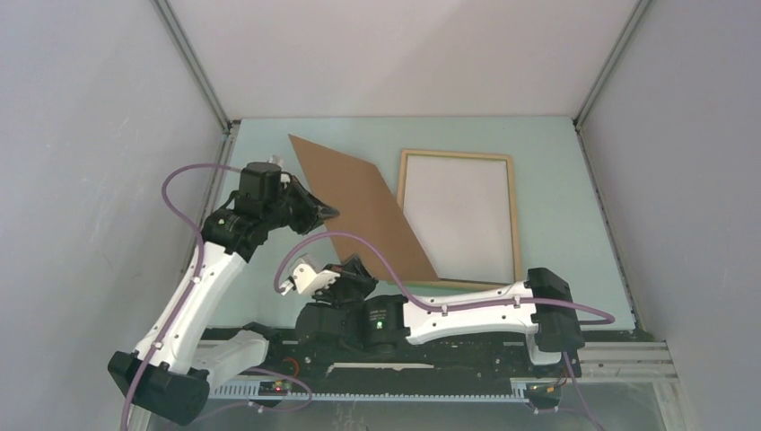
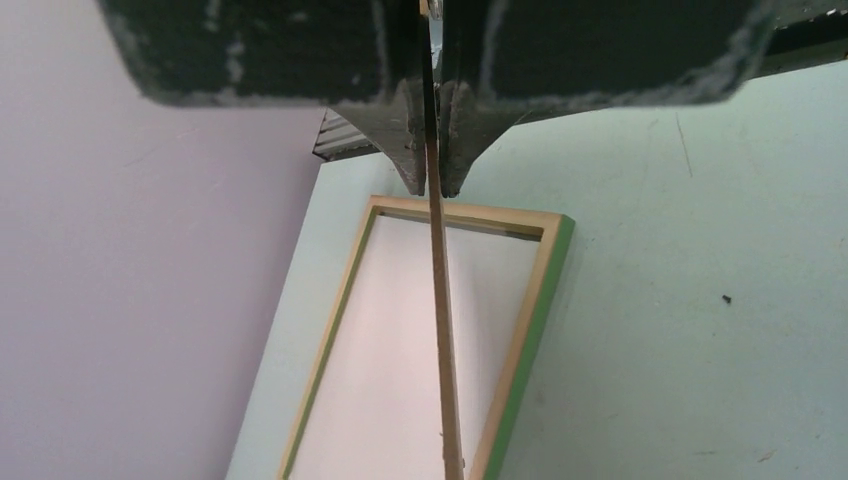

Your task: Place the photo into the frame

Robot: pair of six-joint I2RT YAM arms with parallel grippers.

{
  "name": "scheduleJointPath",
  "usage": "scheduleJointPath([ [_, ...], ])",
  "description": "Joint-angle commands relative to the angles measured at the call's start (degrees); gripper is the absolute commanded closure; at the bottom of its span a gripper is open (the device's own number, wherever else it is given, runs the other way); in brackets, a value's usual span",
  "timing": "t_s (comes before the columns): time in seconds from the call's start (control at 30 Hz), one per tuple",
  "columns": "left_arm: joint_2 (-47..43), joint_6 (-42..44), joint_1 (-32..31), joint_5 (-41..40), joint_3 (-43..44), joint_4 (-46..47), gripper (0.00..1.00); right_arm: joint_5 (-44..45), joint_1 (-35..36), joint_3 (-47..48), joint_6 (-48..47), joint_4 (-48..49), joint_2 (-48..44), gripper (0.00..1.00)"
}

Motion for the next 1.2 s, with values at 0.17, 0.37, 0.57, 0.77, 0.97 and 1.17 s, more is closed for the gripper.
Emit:
scheduleJointPath([
  [0.17, -3.89, -0.03, -0.14, 7.67, 5.64, 10.88, 0.50, 6.08, 0.32, -2.16, -12.83, 15.12, -10.22, 1.00],
  [0.37, -5.51, 7.87, -0.13, 6.33, 9.05, 10.57, 0.03, 6.08, 0.30, -11.46, -31.19, 41.41, -17.89, 1.00],
  [0.57, -8.02, 18.32, -0.07, 1.32, 16.27, 5.40, 0.00, 0.48, -2.58, -11.89, -16.08, 29.12, -24.44, 1.00],
  [0.77, -12.58, 26.47, 0.01, -5.09, 18.04, 4.20, 0.00, -12.57, -10.86, -14.94, 10.28, 10.00, -36.10, 1.00],
  [0.97, -13.84, 31.02, -0.01, -7.01, 17.15, 4.69, 0.00, -38.97, -32.21, -27.52, 29.91, 9.07, -53.16, 1.00],
  [1.17, -11.46, 30.77, 0.00, -2.90, 13.16, 7.64, 0.00, -60.92, -54.56, -42.00, 45.12, 12.97, -66.07, 1.00],
])
